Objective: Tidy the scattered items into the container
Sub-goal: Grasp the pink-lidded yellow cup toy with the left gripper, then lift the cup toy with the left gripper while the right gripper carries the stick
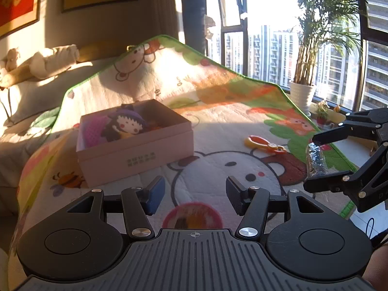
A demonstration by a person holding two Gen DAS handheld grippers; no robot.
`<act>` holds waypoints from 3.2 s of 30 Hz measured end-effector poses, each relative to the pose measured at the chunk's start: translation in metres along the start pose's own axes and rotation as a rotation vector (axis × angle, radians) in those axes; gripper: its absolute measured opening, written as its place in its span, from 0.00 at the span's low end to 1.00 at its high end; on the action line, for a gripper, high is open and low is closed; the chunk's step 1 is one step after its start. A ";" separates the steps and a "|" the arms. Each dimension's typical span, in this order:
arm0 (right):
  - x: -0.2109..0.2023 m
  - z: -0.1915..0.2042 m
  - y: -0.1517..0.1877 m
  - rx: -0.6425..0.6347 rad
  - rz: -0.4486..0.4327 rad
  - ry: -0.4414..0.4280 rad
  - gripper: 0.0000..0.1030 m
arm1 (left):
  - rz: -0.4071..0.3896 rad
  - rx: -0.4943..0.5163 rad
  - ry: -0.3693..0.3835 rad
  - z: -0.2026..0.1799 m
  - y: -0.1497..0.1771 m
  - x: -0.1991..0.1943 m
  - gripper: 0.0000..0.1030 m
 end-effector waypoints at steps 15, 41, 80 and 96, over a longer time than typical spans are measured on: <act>0.019 0.008 -0.005 -0.026 0.037 0.005 0.82 | 0.010 -0.059 0.058 0.018 0.021 -0.021 0.80; 0.009 0.015 0.010 -0.020 0.037 -0.042 0.82 | 0.108 -0.049 -0.012 0.014 0.055 -0.021 0.58; 0.024 0.027 0.032 -0.096 0.038 -0.077 0.83 | 0.184 -0.047 0.048 -0.009 0.082 -0.015 0.73; 0.038 0.022 0.049 0.008 0.126 -0.170 0.85 | 0.172 -0.064 0.029 -0.007 0.079 -0.020 0.59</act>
Point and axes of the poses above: each gripper's, at about its wrist camera, not at the fingertips, and x roughly the way its jaws point, z to its left, y to its underside, the point moved 10 cm from there along x, roughly the way its jaws point, and after that the axes turned 9 degrees about y, right-handed, at the moved point
